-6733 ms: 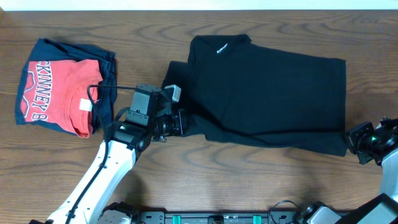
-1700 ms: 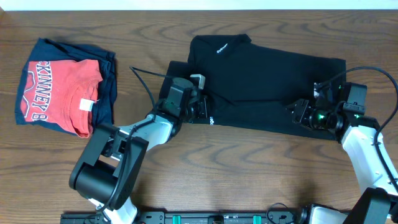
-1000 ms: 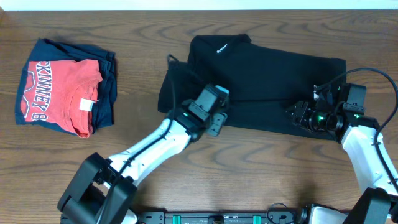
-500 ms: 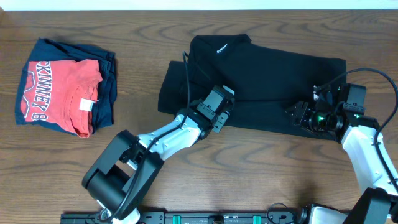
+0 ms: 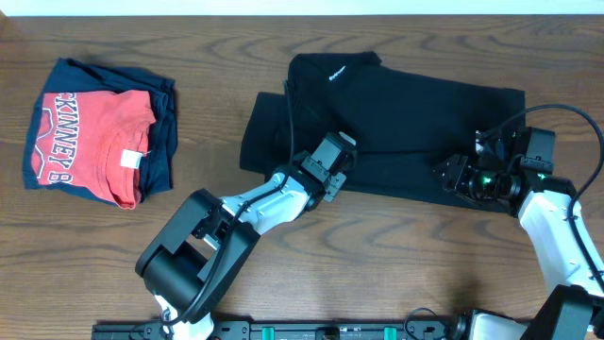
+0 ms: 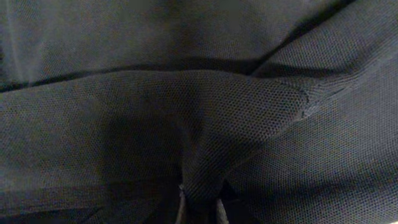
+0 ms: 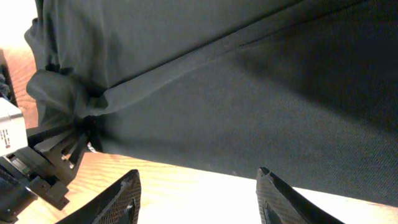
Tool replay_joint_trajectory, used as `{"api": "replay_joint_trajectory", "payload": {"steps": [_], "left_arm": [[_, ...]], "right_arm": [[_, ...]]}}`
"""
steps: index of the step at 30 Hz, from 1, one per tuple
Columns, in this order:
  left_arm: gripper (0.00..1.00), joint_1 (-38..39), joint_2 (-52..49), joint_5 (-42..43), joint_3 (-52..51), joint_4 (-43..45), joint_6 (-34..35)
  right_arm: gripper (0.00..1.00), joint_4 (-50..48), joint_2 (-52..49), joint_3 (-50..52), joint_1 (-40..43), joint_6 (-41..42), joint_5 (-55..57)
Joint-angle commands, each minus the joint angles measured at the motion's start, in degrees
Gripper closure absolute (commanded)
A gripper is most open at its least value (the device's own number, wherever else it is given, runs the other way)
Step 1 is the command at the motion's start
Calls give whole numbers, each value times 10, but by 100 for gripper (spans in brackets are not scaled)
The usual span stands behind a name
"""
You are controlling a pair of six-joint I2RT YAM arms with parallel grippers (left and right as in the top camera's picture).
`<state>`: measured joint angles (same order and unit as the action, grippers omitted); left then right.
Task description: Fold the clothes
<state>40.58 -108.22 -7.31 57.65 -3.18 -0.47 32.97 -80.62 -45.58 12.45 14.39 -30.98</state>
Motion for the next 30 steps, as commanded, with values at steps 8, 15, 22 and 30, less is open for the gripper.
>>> {"api": "replay_joint_trajectory", "payload": {"steps": [8, 15, 22, 30], "left_arm": [[87, -3, 16, -31, 29, 28, -59], [77, -8, 12, -63, 29, 111, -79], [56, -17, 8, -62, 29, 129, -79], [47, -17, 11, -33, 29, 92, -45]], "right_arm": [[43, 1, 4, -7, -5, -7, 2], [42, 2, 4, -7, -5, -7, 8], [42, 3, 3, -7, -5, -7, 8], [42, 7, 4, -7, -5, -7, 8]]}}
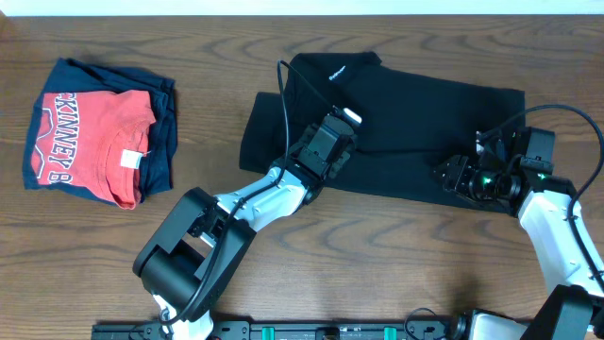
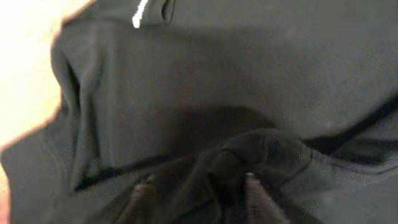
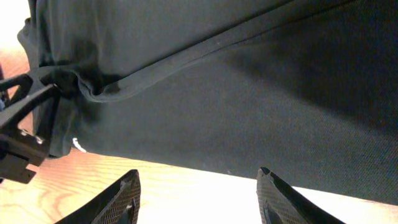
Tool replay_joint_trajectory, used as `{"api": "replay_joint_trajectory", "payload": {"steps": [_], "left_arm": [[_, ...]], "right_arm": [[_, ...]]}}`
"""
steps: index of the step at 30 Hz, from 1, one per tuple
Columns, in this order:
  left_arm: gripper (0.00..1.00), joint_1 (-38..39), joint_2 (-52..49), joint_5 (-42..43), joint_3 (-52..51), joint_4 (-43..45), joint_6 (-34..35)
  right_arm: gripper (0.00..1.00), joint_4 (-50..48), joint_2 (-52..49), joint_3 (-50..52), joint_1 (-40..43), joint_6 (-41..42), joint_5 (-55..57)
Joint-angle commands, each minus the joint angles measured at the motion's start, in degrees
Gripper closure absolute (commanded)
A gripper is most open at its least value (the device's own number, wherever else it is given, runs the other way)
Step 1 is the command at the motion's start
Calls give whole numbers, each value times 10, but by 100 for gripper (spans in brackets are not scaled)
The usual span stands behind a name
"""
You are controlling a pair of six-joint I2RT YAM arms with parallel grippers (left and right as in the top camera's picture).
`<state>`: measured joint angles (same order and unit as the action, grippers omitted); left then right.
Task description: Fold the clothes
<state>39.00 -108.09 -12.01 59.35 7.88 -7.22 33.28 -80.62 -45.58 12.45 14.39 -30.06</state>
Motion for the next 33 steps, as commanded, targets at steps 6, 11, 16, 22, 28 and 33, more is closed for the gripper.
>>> {"api": "replay_joint_trajectory", "payload": {"steps": [6, 11, 16, 22, 28, 33], "left_arm": [[33, -2, 14, 74, 12, -79, 24], [53, -6, 14, 72, 12, -11, 23], [53, -29, 6, 43, 12, 93, 29], [2, -62, 24, 143, 25, 46, 78], [2, -59, 106, 276, 25, -101, 84], [0, -60, 121, 264, 24, -183, 84]], "right_arm": [[41, 10, 4, -7, -5, -7, 13], [41, 7, 3, -7, -5, -7, 14], [42, 9, 3, -7, -5, -7, 14], [42, 16, 3, -7, -5, -7, 14], [42, 19, 3, -7, -5, -7, 14], [41, 19, 3, -7, -5, -7, 14]]}}
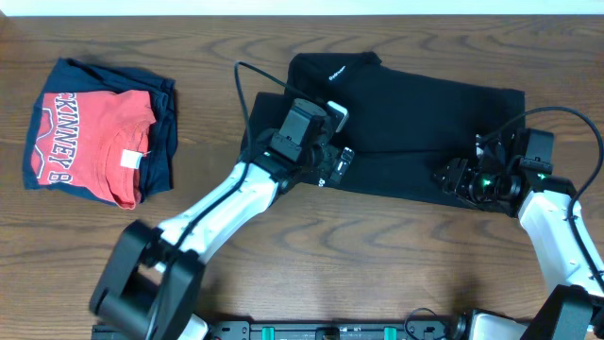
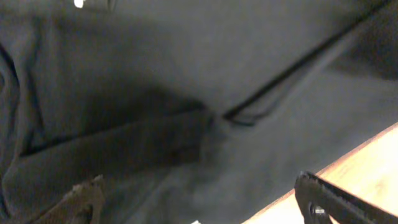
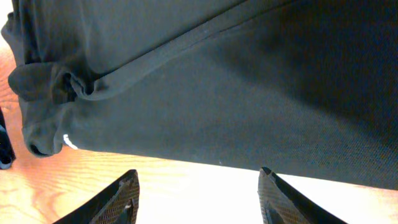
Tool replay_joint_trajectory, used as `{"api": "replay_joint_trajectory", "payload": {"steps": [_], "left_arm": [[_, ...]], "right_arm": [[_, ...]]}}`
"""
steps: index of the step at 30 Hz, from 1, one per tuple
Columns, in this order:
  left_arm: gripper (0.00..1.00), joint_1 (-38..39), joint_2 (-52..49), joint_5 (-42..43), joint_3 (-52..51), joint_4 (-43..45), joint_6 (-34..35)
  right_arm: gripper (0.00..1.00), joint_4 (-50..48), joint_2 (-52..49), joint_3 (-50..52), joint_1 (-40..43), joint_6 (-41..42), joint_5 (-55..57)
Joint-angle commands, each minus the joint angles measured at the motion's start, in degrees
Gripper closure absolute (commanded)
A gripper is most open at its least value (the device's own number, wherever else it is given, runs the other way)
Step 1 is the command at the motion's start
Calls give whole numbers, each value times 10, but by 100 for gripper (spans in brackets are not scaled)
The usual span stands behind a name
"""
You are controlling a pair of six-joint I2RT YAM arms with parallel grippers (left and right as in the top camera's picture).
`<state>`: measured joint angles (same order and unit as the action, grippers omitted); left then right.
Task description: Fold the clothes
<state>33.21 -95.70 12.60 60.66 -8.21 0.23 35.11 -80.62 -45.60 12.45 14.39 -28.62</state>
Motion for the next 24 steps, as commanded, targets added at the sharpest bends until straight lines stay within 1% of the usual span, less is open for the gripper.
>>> {"api": "replay_joint_trajectory", "payload": {"steps": [1, 2, 3, 4, 5, 7, 8, 9, 10, 11, 12, 16, 20, 24], "left_arm": [[12, -2, -7, 5, 11, -33, 10], [26, -2, -16, -9, 11, -45, 10], [41, -3, -27, -19, 11, -49, 13], [53, -3, -38, -25, 11, -48, 19], [56, -4, -50, -31, 11, -43, 29], [57, -4, -75, -32, 11, -24, 35], [60, -4, -88, -32, 11, -12, 35], [65, -4, -98, -32, 11, -1, 35], [73, -4, -110, -32, 11, 11, 35], [77, -4, -118, -32, 11, 17, 35], [79, -4, -126, -32, 11, 23, 35], [81, -4, -146, -39, 11, 40, 35], [81, -4, -163, -77, 11, 59, 35], [82, -4, -177, -96, 11, 110, 35]], "right_arm": [[41, 0, 4, -7, -5, -7, -1], [40, 0, 3, -7, -5, -7, -1], [40, 0, 4, -7, -5, -7, -1], [40, 0, 4, -7, -5, -7, -1], [40, 0, 4, -7, -5, -7, -1], [40, 0, 4, -7, -5, -7, -1], [40, 0, 4, -7, -5, -7, -1], [40, 0, 3, -7, -5, -7, -1], [40, -1, 4, -7, -5, -7, -1], [40, -1, 3, -7, -5, -7, -1], [40, -1, 4, -7, -5, -7, -1], [39, -1, 4, -7, -5, -7, 0], [39, -2, 4, -7, -5, -7, 2], [39, -2, 3, -7, -5, -7, 2]]}}
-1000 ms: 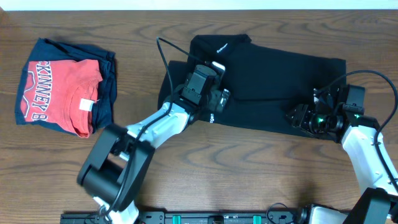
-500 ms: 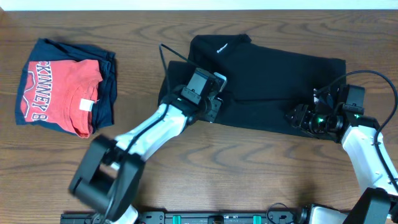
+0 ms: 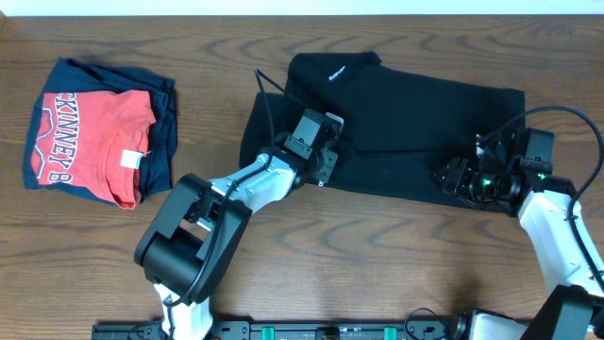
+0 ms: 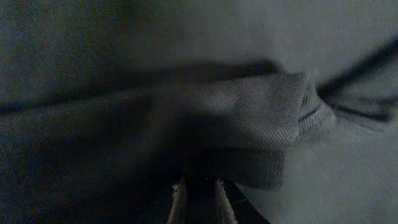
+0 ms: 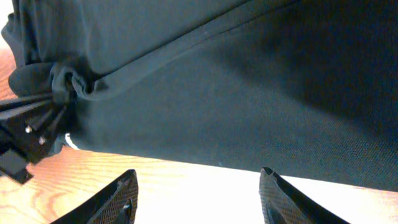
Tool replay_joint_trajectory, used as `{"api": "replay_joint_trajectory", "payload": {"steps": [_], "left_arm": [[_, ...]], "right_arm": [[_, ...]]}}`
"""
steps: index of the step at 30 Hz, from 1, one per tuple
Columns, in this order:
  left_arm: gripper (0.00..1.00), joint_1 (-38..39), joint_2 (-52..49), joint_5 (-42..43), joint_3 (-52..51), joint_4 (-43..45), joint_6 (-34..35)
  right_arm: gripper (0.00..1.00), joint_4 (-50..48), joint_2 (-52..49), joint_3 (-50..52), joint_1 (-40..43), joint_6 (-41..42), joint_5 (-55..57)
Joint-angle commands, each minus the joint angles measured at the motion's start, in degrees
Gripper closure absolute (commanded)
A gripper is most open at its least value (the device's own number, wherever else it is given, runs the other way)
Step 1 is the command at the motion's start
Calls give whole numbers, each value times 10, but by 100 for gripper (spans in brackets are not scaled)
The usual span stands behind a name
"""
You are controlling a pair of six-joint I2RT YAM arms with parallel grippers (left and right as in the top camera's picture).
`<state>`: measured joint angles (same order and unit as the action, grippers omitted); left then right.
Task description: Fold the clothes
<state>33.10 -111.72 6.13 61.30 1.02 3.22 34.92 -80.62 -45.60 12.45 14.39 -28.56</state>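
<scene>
A black shirt (image 3: pixel 425 104) lies spread across the table's middle and right, with its left part doubled over. My left gripper (image 3: pixel 322 162) sits on the shirt's lower left and is shut on a raised ridge of the black cloth (image 4: pixel 249 118); the narrow fingertips (image 4: pixel 199 194) pinch it. The right wrist view shows that bunched cloth (image 5: pixel 62 84) at its left edge. My right gripper (image 3: pixel 449 176) rests at the shirt's lower right hem, open (image 5: pixel 199 199) over bare wood, with the black fabric (image 5: pixel 249 74) just beyond its tips.
A folded pile, a red shirt (image 3: pixel 90 137) on top of a navy one (image 3: pixel 160 142), lies at the table's far left. Brown wooden table (image 3: pixel 377 264) shows in front of the black shirt. A cable loops above each arm.
My left gripper was wide open over the black shirt's lower left. Now it is shut on a ridge of that cloth at nearly the same spot. The right gripper has not moved.
At first my left gripper pinched a fold at the shirt's lower left. A second later it was slightly farther back with cloth bunched at its fingers. Then it stood open above the laid-down fabric, and now it pinches a fold again. My right gripper stayed open at the hem.
</scene>
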Motion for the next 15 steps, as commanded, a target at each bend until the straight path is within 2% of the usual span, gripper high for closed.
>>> {"api": "replay_joint_trajectory", "payload": {"steps": [1, 4, 5, 8, 15], "left_arm": [[81, -3, -18, -33, 4, 33, 5], [81, -4, -19, -58, 5, 88, 6], [86, -6, -19, -64, 5, 109, 10], [86, -14, -19, -68, 9, 145, 39], [85, -30, -7, -51, 41, 130, 47]], "right_arm": [[39, 0, 4, -7, -5, -7, 1], [40, 1, 4, -7, -5, -7, 1], [40, 1, 4, -7, -5, -7, 1], [40, 1, 4, -7, -5, -7, 1], [41, 4, 3, -7, -5, -7, 1]]}}
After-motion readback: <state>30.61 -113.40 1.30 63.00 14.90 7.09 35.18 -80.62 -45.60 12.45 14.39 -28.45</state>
